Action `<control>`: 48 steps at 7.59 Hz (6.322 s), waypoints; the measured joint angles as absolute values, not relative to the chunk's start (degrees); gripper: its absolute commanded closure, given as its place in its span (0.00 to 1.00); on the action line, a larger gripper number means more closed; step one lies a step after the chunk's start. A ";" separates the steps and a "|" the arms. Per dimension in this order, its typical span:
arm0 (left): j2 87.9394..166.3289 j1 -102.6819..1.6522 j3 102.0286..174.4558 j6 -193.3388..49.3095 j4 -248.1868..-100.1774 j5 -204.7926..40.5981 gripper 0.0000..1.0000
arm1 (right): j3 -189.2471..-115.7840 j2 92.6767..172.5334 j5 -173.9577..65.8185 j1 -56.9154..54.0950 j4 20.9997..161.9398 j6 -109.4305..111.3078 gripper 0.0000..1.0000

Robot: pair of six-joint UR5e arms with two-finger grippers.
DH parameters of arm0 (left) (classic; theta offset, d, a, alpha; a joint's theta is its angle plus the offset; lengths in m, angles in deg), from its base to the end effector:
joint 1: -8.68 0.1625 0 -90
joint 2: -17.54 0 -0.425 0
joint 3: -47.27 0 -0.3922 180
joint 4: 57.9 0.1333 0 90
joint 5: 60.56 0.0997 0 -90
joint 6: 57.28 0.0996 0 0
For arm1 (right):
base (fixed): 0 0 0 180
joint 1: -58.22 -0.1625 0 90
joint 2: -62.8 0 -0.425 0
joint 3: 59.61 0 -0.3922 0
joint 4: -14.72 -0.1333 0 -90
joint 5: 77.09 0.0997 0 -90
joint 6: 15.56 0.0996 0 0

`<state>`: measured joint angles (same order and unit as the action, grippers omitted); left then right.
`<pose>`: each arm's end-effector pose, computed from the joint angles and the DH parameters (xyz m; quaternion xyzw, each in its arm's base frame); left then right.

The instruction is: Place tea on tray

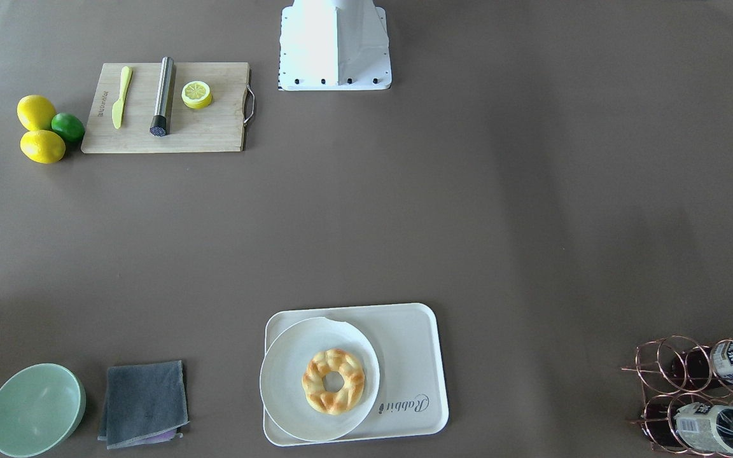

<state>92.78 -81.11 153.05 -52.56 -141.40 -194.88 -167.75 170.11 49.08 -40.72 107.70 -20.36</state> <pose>-0.0623 -0.3765 0.6469 -0.0294 0.3782 0.0218 0.9250 0.1299 -0.3463 0.6467 0.0194 -0.3103 0.0402 0.9496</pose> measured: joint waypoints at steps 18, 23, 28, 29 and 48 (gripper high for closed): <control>110.61 -79.26 143.88 -63.55 -170.25 -203.10 0.01 | -166.43 162.84 59.17 -39.03 101.64 -31.95 0.00; 125.50 -74.11 128.60 -74.24 -183.02 -187.00 0.03 | -164.46 158.02 58.87 -29.15 94.17 -12.43 0.00; 130.75 -69.18 117.02 -90.39 -199.89 -181.39 0.07 | -164.37 157.78 58.79 -27.69 91.82 -9.16 0.00; 131.74 -68.89 114.38 -92.78 -203.27 -180.01 0.07 | -164.33 157.65 58.78 -27.66 91.81 -9.15 0.00; 131.72 -66.59 110.44 -94.51 -209.92 -178.52 0.38 | -160.68 153.85 58.88 -27.47 91.89 -9.15 0.00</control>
<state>131.72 -66.59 110.44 -94.51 -209.92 -178.52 -160.68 153.85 58.88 -27.47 91.89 -9.15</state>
